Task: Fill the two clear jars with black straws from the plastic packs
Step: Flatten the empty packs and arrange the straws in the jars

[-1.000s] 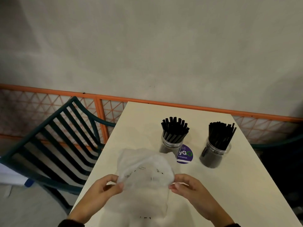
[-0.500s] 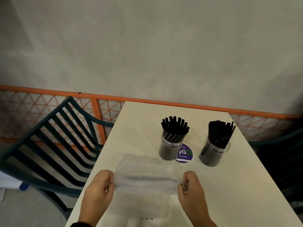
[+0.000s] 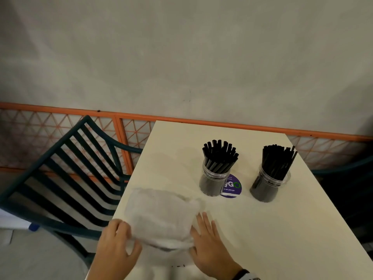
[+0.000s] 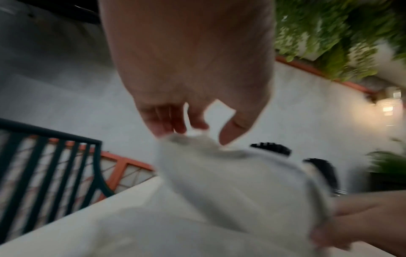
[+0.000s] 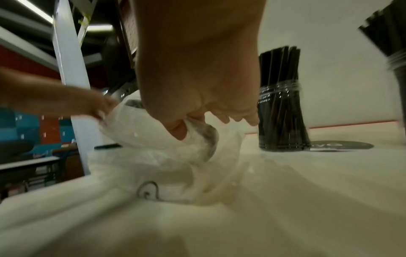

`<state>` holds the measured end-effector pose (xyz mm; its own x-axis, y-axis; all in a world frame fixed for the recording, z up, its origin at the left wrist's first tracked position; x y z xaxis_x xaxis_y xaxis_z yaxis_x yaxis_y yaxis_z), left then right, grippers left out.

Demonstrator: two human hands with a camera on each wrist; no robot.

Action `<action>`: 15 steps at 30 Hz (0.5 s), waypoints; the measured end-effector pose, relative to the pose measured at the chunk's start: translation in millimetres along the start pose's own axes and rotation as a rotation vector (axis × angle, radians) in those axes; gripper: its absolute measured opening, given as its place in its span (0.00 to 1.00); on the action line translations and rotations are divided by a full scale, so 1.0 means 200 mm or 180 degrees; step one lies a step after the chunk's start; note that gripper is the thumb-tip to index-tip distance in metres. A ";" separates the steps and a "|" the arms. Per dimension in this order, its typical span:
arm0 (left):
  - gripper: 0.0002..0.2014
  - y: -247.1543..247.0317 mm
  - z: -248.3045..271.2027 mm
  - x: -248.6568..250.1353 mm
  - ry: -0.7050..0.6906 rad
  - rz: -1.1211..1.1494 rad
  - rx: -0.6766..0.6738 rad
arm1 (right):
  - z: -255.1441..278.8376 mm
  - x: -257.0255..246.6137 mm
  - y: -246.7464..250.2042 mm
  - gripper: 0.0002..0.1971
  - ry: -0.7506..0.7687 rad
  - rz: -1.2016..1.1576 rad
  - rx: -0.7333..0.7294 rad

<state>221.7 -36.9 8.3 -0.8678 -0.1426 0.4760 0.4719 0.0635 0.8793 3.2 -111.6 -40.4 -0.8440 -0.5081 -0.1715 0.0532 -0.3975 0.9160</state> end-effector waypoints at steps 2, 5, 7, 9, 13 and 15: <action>0.12 0.04 0.00 0.20 -0.0320 -0.0269 0.0388 | -0.04 0.03 -0.09 0.29 -0.0224 0.0133 -0.0087; 0.23 -0.15 -0.07 0.32 -0.0751 -0.0751 0.0101 | -0.07 0.07 -0.17 0.26 -0.0363 0.0236 0.0069; 0.30 -0.35 -0.14 0.22 -0.0466 -0.1034 -0.0455 | -0.06 0.11 -0.20 0.24 -0.0445 0.0232 0.0156; 0.34 -0.51 -0.19 0.08 -0.0232 -0.1037 -0.0892 | -0.04 0.12 -0.21 0.25 -0.0428 0.0220 0.0218; 0.33 -0.68 -0.21 -0.01 -0.0281 -0.1078 -0.1284 | 0.04 0.08 -0.02 0.27 -0.0041 -0.0258 0.1213; 0.34 -0.71 -0.21 -0.02 -0.0241 -0.1032 -0.1394 | 0.05 -0.03 0.10 0.24 0.0209 -0.0548 0.1644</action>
<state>165.0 -87.3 -118.3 -0.9806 -0.0140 0.1954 0.1852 -0.3911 0.9015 4.1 -108.4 -17.7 -0.7814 -0.5221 -0.3419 -0.3658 -0.0607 0.9287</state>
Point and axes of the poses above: each hand's wrist, its own z-axis away from the middle knuckle, its own y-axis out of the back of the hand, x = y × z, the point moved 6 cm from there along -z, towards the middle knuckle, and after that the axes turned 14 degrees about -x, right-handed, at the moved point
